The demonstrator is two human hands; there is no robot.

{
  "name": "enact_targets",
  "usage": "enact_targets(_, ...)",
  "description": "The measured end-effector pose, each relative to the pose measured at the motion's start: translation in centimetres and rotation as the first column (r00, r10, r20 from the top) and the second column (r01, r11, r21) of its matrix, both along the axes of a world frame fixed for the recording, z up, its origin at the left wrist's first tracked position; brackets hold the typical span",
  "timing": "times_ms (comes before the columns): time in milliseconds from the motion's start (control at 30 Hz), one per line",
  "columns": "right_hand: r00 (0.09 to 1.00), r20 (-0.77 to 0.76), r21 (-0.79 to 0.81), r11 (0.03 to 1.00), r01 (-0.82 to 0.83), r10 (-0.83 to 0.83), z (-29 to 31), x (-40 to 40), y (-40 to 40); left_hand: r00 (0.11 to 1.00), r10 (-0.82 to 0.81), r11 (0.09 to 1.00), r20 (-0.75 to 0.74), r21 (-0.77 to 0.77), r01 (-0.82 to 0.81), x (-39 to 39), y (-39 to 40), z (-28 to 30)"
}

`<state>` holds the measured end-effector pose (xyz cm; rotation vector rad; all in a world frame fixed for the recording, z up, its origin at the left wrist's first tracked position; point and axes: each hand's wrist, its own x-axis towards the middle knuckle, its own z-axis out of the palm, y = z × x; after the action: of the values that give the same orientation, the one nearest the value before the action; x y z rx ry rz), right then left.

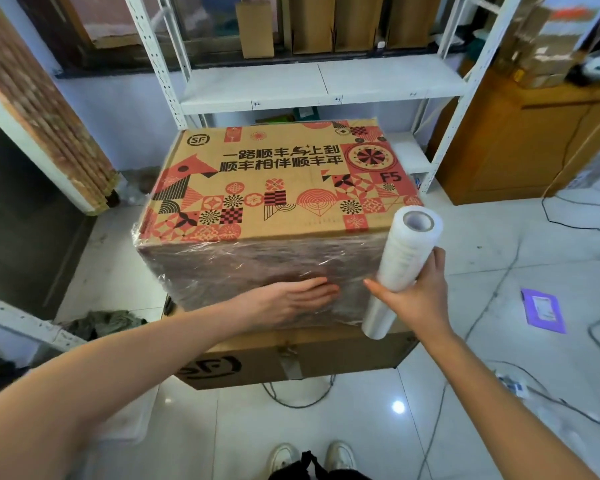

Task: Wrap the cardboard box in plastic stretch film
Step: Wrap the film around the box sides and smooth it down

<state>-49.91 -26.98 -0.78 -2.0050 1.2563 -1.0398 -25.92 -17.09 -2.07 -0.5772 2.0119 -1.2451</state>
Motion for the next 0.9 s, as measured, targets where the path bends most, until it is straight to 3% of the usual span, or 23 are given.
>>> enact_targets(100,1.000,-0.027,-0.014,1.000,-0.010,0.010,-0.5,0.1,0.5,0.992,-0.022,0.999,-0.123,-0.033,0.018,-0.4,-1.3,1.9)
enact_targets(267,1.000,0.004,0.054,0.998,-0.020,0.020,-0.1,0.6,0.5,0.996,-0.038,0.996,-0.083,-0.086,0.031,-0.3,-2.2,3.3)
enact_targets(467,0.977,-0.077,0.075,0.978,-0.193,0.199,0.1,-1.1,0.2,0.990,-0.041,0.997,-0.133,-0.064,0.033,-0.3,-2.4,3.2)
enact_targets(600,0.973,-0.016,0.084,0.970,-0.227,0.229,1.1,-1.2,0.2,0.994,-0.038,0.998,-0.105,-0.056,0.032,-0.4,-2.6,3.2)
enact_targets(700,0.973,0.068,0.098,0.969,-0.227,0.221,1.7,-0.7,0.6,0.990,-0.050,0.996,-0.131,-0.083,0.039,-0.3,-2.9,3.4)
enact_targets(900,0.980,0.054,0.057,0.979,-0.194,0.191,1.6,-0.3,1.0,0.987,-0.073,0.993,-0.145,-0.102,0.059,-0.1,-2.8,3.2)
